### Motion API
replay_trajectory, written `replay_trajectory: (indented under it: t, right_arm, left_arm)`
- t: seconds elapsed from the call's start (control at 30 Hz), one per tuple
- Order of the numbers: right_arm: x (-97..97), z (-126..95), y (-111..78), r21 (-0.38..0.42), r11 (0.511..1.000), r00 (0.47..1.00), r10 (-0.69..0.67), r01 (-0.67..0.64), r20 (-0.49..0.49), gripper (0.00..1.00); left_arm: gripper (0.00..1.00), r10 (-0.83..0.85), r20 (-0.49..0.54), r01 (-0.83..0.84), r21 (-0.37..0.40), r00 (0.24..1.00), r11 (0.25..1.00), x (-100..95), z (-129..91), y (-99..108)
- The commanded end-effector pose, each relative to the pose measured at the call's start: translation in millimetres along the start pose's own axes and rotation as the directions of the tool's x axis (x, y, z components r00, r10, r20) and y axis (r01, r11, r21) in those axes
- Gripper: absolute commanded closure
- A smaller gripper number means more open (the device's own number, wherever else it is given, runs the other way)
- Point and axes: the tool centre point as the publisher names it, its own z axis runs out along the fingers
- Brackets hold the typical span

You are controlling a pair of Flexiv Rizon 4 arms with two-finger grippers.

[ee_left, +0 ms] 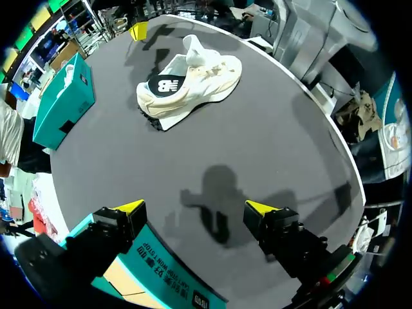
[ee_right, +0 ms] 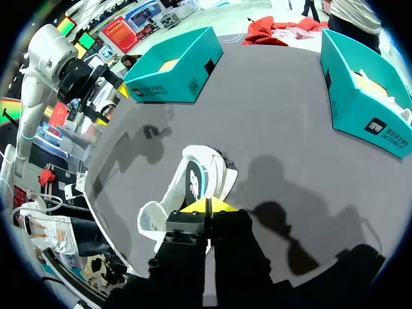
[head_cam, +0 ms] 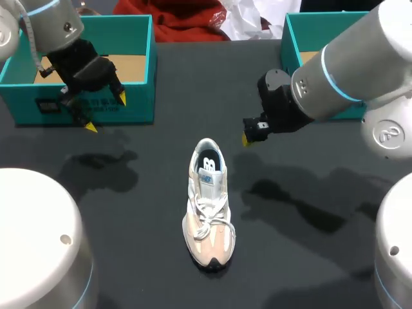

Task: Take the shoe out of the shoebox, open the shoe tongue, remove and reinsert the insole, then place the shoe into the shoebox

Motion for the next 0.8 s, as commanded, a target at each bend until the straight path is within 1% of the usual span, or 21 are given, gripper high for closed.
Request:
replay_trajectory:
  t: [0.03, 0.3, 0.37, 0.47, 0.63, 0.67, 0.73, 0.8]
  right_arm:
    - [9.0, 6.2, 9.7, 0.033, 0.999, 0.966, 0.003, -0.012, 0.259, 1.0]
    - [9.0, 6.2, 9.7, 0.033, 0.999, 0.966, 0.003, -0.012, 0.259, 1.0]
    - [19.6, 20.1, 10.7, 0.038, 0.999, 0.96, -0.009, -0.002, 0.28, 1.0]
    - [29.0, 36.1, 7.5, 0.034, 0.999, 0.962, -0.016, 0.007, 0.273, 1.0]
    - [43.7, 53.9, 1.4, 0.034, 0.999, 0.959, -0.032, 0.023, 0.282, 1.0]
    - [45.4, 56.9, 0.5, 0.042, 0.999, 0.959, -0.034, 0.023, 0.282, 1.0]
    - [44.2, 57.2, 0.6, 0.057, 0.998, 0.956, 0.022, -0.04, 0.293, 1.0]
    - [44.2, 57.2, 0.6, 0.057, 0.998, 0.956, 0.022, -0.04, 0.293, 1.0]
  left_arm:
    - [0.0, 0.011, -0.017, -0.011, 0.016, 1.0, 1.0, -2.9, -10.1, 14.0]
    - [0.0, 0.011, -0.017, -0.011, 0.016, 1.0, 1.0, -2.9, -10.1, 14.0]
    - [0.0, 0.011, -0.017, -0.011, 0.016, 1.0, 1.0, -2.9, -10.1, 14.0]
    - [0.0, 0.011, -0.017, -0.011, 0.016, 1.0, 1.0, -2.9, -10.1, 14.0]
    - [0.0, 0.011, -0.017, -0.011, 0.016, 1.0, 1.0, -2.9, -10.1, 14.0]
    - [0.0, 0.011, -0.017, -0.011, 0.016, 1.0, 1.0, -2.9, -10.1, 14.0]
    - [0.0, 0.011, -0.017, -0.011, 0.016, 1.0, 1.0, -2.9, -10.1, 14.0]
    - [0.0, 0.011, -0.017, -0.011, 0.016, 1.0, 1.0, -2.9, -10.1, 14.0]
